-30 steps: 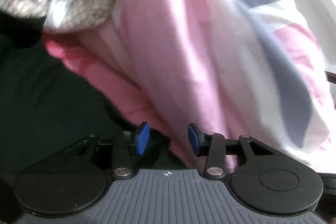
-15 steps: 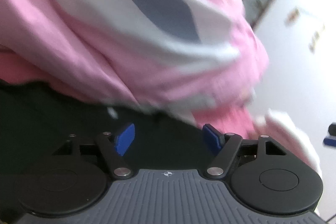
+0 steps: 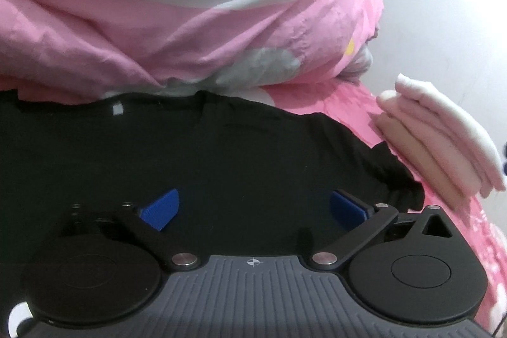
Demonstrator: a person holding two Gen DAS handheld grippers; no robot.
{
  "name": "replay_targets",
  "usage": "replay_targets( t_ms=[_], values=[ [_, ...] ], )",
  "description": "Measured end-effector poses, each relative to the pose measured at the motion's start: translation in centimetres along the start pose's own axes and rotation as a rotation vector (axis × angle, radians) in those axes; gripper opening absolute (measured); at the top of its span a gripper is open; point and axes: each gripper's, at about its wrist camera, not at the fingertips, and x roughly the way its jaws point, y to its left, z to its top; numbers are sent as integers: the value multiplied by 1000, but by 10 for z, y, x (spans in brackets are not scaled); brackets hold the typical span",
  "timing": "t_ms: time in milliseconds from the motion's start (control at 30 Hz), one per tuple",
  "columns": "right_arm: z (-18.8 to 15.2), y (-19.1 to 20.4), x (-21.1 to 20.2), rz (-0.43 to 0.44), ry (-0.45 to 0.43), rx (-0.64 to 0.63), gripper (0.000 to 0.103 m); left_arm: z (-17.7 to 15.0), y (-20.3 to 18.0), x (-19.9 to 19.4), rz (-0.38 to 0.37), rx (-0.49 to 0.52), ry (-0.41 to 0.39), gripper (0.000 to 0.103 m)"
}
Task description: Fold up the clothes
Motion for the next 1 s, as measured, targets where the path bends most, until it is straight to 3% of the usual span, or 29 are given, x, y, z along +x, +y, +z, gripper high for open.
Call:
replay_targets(
  t_ms=[67, 267, 400, 500, 700, 767, 900, 967, 1000],
  values=[
    [-3, -8, 18, 29, 23, 24, 103, -1, 0, 3, 2, 10, -1, 103],
    [5, -19, 87, -57, 44, 17, 103, -2, 8, 2, -17, -24, -9, 103],
    [19, -22, 129, -51, 66, 16, 100, -3, 11, 1, -19, -37, -16, 103],
    [26, -19, 154, -1, 118, 24, 89, -4, 9, 1, -15, -32, -18, 103],
    [33, -14, 190, -14, 171, -9, 69, -5, 10, 2, -20, -38, -21, 103],
    [34, -16, 196, -6, 187, -6, 52, -5, 10, 2, -23, -40, -22, 103],
    [36, -15, 200, 6, 191, -24, 37, -5, 10, 1, -25, -43, -23, 103],
    [37, -14, 200, 10, 189, -42, 17, -5, 10, 1, -26, -46, -24, 103],
    [38, -13, 199, 9, 179, -52, 12, -5, 10, 1, -27, -47, -24, 103]
  ],
)
